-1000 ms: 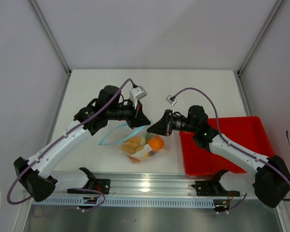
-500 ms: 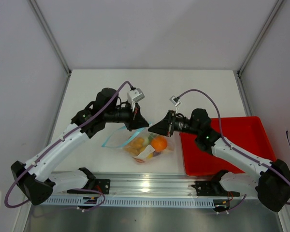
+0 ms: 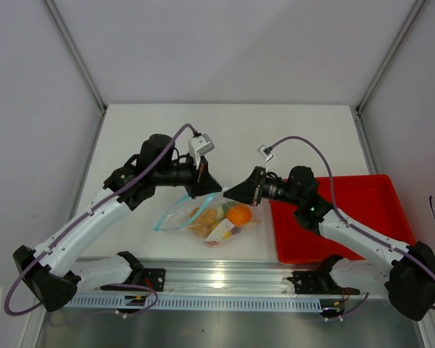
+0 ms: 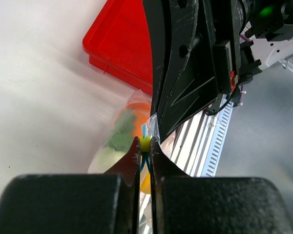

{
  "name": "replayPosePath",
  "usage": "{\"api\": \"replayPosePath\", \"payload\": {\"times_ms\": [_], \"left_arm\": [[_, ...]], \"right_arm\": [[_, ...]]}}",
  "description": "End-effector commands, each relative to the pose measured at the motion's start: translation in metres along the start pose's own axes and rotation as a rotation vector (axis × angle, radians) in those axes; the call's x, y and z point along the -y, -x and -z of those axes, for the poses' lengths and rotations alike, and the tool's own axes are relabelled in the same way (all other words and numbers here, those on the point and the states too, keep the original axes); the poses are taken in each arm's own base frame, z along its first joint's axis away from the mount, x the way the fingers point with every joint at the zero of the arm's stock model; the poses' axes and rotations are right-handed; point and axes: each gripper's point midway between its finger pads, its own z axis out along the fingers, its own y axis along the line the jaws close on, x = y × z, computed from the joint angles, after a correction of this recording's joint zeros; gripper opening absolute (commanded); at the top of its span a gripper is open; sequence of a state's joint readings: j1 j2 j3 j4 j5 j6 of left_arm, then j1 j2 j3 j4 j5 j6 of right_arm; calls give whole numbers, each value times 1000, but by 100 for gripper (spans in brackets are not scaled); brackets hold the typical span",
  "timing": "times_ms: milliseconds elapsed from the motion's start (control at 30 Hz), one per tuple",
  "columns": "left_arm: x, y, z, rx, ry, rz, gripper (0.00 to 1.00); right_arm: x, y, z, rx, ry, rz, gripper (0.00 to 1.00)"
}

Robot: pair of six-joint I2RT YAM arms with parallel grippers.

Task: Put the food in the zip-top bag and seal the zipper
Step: Zip the zipper food storage bag at the center of the board.

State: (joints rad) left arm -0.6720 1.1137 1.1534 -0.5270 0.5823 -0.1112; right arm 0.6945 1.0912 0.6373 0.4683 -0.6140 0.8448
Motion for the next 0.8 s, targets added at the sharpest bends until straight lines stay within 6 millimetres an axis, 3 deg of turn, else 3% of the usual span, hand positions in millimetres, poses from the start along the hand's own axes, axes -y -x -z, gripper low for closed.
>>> {"api": "replayPosePath", "payload": {"times_ms": [0,267,333,400,433,467,567,667,767], "left_arm": [[7,-12,11,-22,-11,-3,1],[12,-12,16,-13,-32,-7,1],[17,-6,16,0,-52,-8,1],[21,0,17,9,-75,-9,1],[23,3,16,10,-83,-10,1],[24,4,16,12,-91,-8,1],[29,12,15,18,-119,-9,1],[35,16,15,18,-152,-12,1],[37,17,14,15,-171,-11,0]], "right_arm": [[-13,24,3,108,28,48,0],[-10,17,1,77,36,69,0],[-24,6,-1,-18,122,109,0],[-26,-10,-4,-118,161,119,0],[-24,-13,-4,-136,161,161,2],[-30,-9,-6,-140,167,197,20],[-26,-14,-5,-195,129,265,39],[-27,-21,-1,-247,146,309,46],[-26,-24,-2,-297,161,339,45]]}}
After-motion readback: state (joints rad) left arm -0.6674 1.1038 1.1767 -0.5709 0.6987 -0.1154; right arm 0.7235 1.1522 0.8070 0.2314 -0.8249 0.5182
